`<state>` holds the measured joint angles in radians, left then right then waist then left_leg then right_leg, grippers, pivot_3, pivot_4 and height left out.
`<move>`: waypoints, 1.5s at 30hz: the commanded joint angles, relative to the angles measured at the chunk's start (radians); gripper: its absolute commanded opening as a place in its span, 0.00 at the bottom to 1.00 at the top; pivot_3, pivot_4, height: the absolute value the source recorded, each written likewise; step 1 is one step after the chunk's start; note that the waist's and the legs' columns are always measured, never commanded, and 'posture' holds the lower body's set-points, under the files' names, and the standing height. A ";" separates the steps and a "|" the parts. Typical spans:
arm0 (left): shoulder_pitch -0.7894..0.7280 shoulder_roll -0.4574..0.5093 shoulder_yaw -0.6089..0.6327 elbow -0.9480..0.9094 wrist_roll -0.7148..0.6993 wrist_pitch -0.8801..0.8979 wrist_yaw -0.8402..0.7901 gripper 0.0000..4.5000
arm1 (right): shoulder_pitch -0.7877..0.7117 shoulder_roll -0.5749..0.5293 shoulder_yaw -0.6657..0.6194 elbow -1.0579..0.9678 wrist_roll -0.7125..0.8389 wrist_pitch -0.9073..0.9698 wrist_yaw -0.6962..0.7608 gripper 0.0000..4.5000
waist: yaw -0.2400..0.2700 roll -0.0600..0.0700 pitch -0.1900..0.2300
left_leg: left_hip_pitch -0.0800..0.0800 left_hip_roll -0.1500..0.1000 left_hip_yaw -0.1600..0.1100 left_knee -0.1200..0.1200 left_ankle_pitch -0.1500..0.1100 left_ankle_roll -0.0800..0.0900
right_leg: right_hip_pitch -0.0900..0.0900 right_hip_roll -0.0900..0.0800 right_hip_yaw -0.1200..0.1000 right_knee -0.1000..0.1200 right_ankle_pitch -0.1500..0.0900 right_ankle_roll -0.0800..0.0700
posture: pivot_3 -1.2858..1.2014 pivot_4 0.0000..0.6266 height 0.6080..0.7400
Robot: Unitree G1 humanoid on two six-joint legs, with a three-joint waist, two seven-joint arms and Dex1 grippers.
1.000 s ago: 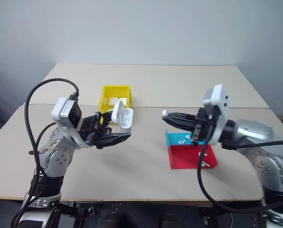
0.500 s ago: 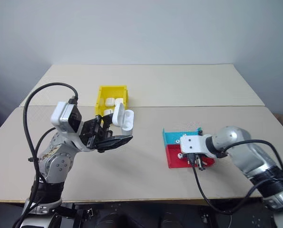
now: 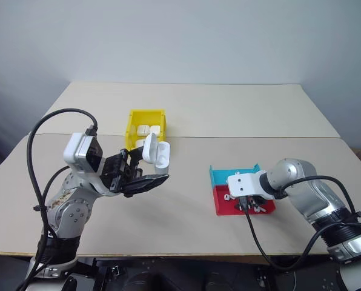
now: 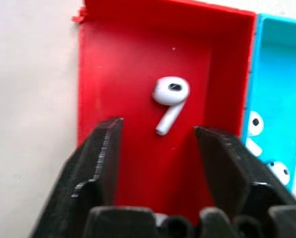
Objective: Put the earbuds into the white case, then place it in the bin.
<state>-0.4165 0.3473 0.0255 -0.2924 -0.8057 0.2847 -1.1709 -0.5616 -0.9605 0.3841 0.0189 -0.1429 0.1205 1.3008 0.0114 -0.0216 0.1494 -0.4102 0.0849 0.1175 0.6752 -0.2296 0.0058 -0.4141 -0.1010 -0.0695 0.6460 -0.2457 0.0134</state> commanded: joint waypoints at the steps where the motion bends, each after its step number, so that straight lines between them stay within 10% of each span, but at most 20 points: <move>1: -0.004 -0.005 0.005 -0.026 -0.006 -0.025 0.001 0.61 | 0.010 -0.008 -0.027 -0.021 0.023 0.024 0.036 0.61 | 0.000 0.000 0.000 | 0.001 0.000 0.000 0.000 0.000 0.000 | 0.001 0.000 0.000 0.000 0.000 0.000 | 0.52 0.24 1.00; 37: 0.015 -0.003 -0.008 -0.046 0.001 -0.036 0.019 0.61 | -0.046 0.085 -0.008 -0.045 0.035 0.253 0.026 0.61 | 0.000 0.000 0.000 | -0.005 0.000 0.000 -0.001 0.000 0.000 | -0.005 0.000 0.000 0.000 0.000 0.000 | 0.52 0.24 1.00; 45: 0.019 -0.005 -0.010 -0.052 0.001 -0.034 0.029 0.61 | -0.027 0.092 -0.016 -0.063 0.027 0.272 0.010 0.14 | 0.000 0.000 0.000 | -0.004 0.000 0.000 -0.001 0.000 0.000 | -0.005 0.000 0.000 0.000 0.000 0.000 | 0.52 0.24 1.00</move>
<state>-0.3934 0.3444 0.0175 -0.3005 -0.7988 0.2642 -1.1476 -0.5990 -0.8693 0.3822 -0.0186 -0.1158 0.3766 1.3212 0.0116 -0.0216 0.1495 -0.4147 0.0848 0.1178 0.6747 -0.2296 0.0058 -0.4190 -0.1011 -0.0692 0.6461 -0.2456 0.0132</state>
